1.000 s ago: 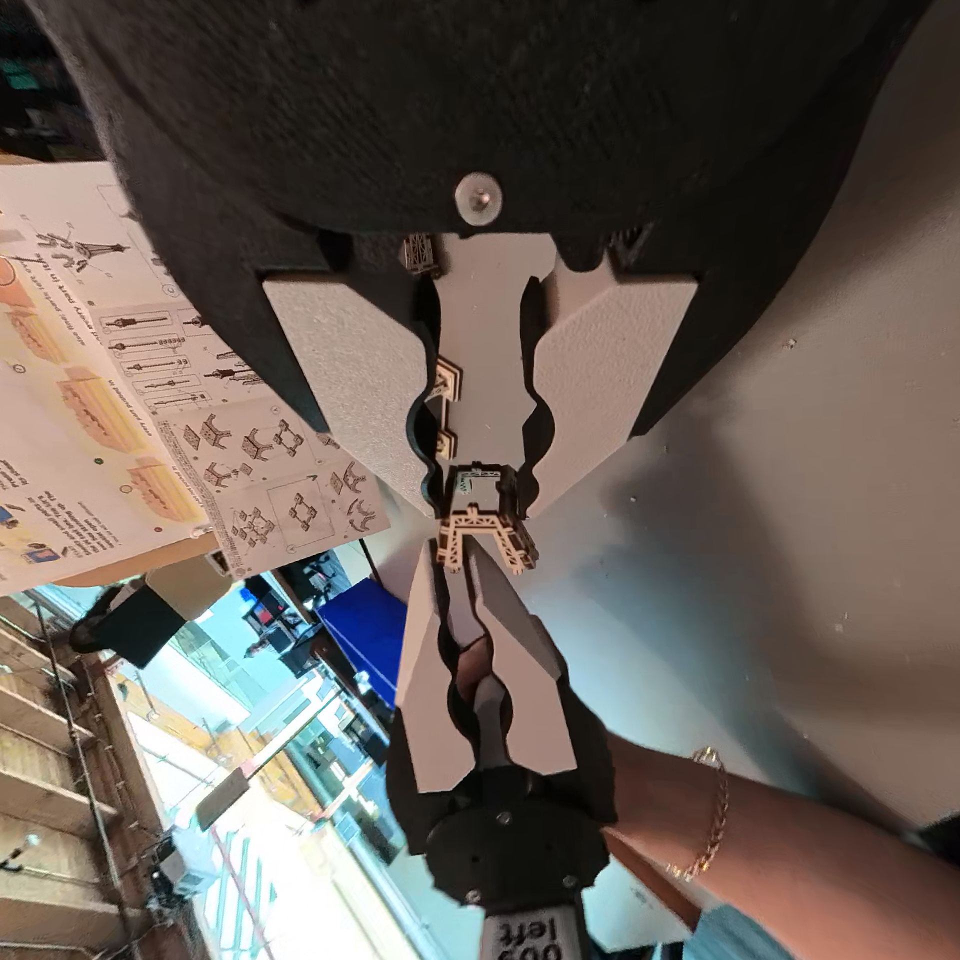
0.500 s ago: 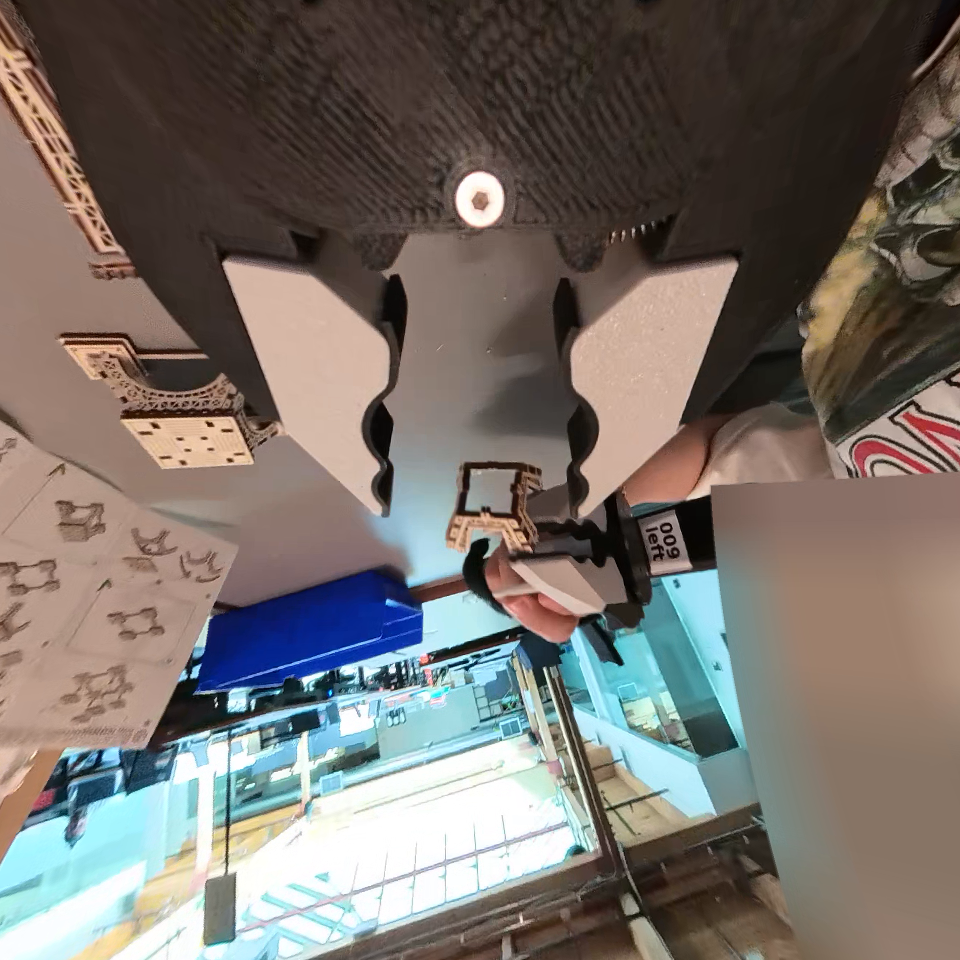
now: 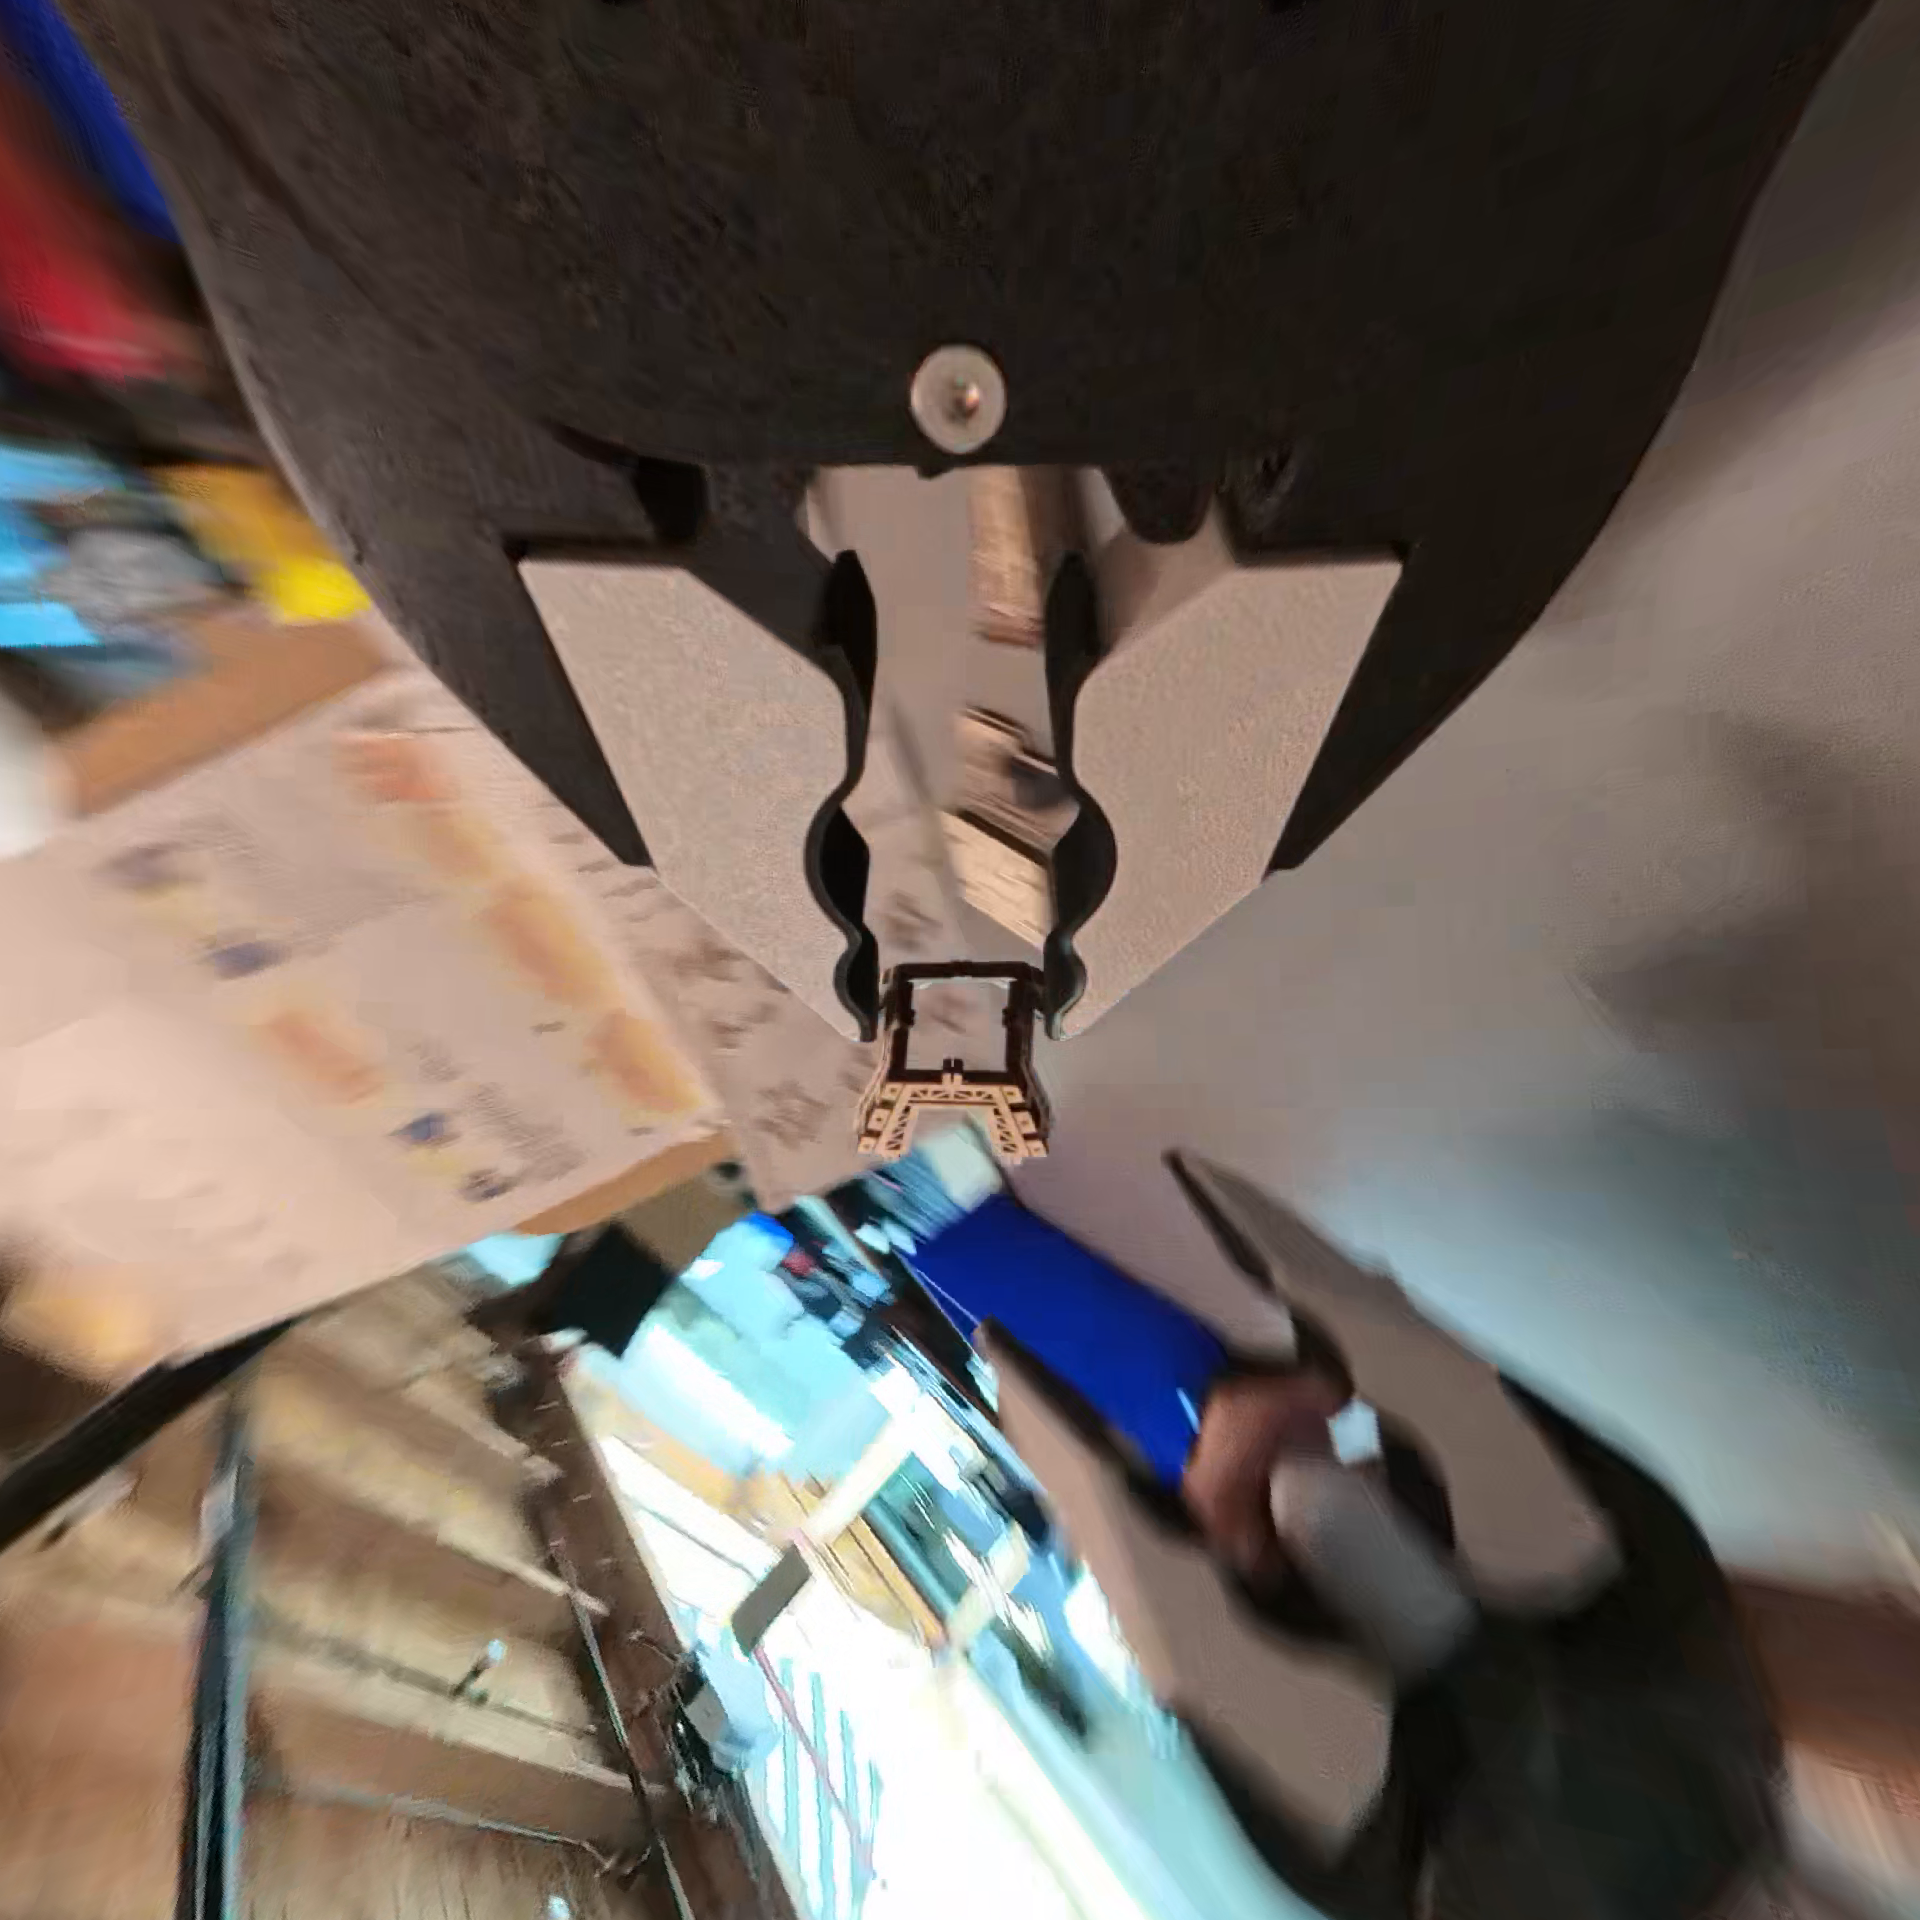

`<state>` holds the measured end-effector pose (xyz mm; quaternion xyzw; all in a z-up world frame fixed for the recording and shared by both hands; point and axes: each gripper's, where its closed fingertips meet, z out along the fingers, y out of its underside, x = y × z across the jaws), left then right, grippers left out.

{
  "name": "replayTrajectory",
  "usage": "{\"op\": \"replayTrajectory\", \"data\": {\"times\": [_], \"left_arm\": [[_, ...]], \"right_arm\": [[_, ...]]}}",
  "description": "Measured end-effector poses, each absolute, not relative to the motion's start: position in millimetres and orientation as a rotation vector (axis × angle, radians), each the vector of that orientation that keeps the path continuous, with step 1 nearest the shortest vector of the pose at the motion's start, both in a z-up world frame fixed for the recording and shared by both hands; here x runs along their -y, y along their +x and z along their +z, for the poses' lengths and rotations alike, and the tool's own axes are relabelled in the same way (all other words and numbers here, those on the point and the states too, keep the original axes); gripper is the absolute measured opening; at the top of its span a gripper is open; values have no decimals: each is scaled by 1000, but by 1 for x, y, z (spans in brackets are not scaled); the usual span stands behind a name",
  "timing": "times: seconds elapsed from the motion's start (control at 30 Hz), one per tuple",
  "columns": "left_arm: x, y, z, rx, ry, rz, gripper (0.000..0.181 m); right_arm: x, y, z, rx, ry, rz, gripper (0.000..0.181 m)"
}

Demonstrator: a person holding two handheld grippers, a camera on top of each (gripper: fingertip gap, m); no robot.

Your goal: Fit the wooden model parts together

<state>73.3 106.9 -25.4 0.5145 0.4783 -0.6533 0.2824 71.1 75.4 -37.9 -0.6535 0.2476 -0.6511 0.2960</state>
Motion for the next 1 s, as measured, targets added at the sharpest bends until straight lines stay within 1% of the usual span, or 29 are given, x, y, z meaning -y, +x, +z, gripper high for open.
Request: {"op": "replayTrajectory", "data": {"times": [0.07,0.13,0.2,0.37,0.73,0.87,0.93,1.0], "left_arm": [[-103,77,-29,-1323,1359,-1722,34],[-100,79,-31,-1323,1349,-1689,32],[-99,79,-34,-1322,1353,-1664,31],[-97,80,-36,-1292,1346,-1621,32],[-95,79,-38,-1148,1336,-1493,34],[-93,71,-46,-1118,1376,-1436,35],[-92,68,-54,-1132,1404,-1398,37],[-91,66,-62,-1178,1436,-1366,33]], "right_arm": [[-67,71,-39,-516,-1964,-2052,30],[-66,71,-42,-378,-2128,-2241,30],[-66,73,-45,-323,-2213,-2310,30],[-64,73,-42,-268,-2256,-2403,30],[-67,75,-43,-161,-2333,-2487,30],[-71,78,-50,-237,-2353,-2395,30],[-70,82,-61,-379,-2413,-2258,30],[-72,84,-73,-494,-2452,-2118,30]]}}
